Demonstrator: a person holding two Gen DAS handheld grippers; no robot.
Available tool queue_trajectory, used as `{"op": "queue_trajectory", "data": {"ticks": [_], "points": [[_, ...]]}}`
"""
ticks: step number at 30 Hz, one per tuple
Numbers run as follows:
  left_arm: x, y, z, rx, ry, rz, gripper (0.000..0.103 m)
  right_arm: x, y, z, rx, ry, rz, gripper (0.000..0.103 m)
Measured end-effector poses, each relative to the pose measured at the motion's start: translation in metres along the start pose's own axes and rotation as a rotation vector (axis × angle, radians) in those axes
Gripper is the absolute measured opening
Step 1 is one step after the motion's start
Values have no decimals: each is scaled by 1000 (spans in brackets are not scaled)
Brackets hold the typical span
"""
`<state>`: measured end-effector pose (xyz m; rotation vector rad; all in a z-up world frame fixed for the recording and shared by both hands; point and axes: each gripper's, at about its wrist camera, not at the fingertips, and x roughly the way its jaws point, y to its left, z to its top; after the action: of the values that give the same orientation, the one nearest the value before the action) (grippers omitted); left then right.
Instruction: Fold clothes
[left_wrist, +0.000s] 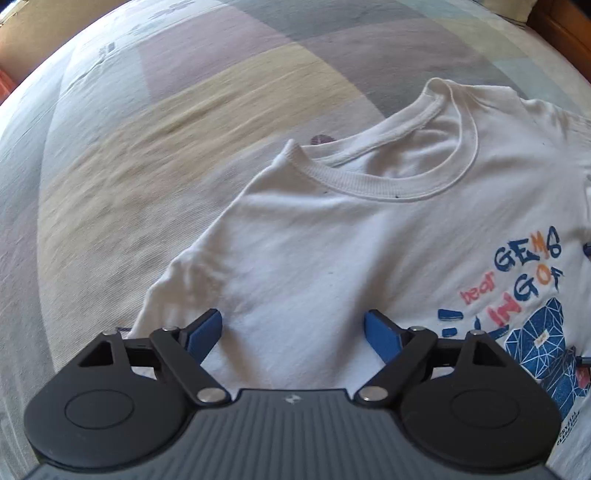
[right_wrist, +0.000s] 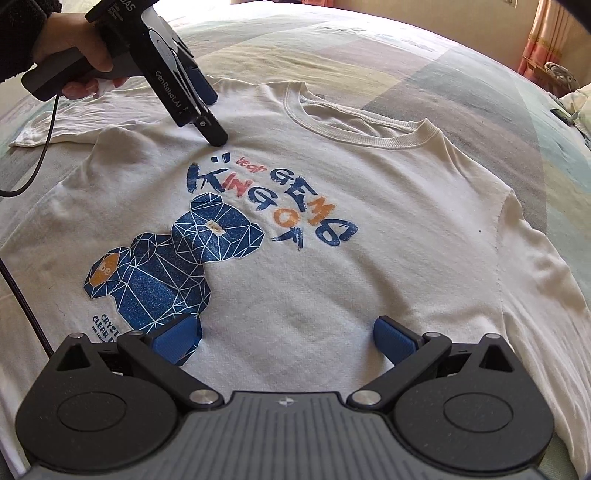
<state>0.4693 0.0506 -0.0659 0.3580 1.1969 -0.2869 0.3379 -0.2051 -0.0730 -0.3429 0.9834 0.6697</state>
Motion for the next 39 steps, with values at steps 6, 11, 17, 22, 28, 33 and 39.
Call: {"op": "queue_trajectory", "data": {"ticks": [6, 11, 17, 22, 28, 33, 39], "points": [[-38, -25, -11, 37, -96, -160, 82, -1, 0, -4, 7, -33, -7, 103], [-34, -61, -38, 69, -76, -290, 82, -3, 2, -7, 12, -51, -14, 103], [-30, -70, -85, 114, -85, -215, 85, -4, 3, -11, 17, -81, -17, 103], [-39, -56, -117, 108, -59, -176, 91, -5, 5, -14, 21, -99, -23, 103], [-42, -54, -125, 86, -56, -163, 93, -11, 11, -15, 87, -50, -71, 103], [-57, -68, -132, 130, -112, -171, 91, -29, 30, -31, 131, 31, -137, 103], [-64, -91, -163, 208, -78, -203, 91, -41, 44, -12, 247, -64, -68, 103]]}}
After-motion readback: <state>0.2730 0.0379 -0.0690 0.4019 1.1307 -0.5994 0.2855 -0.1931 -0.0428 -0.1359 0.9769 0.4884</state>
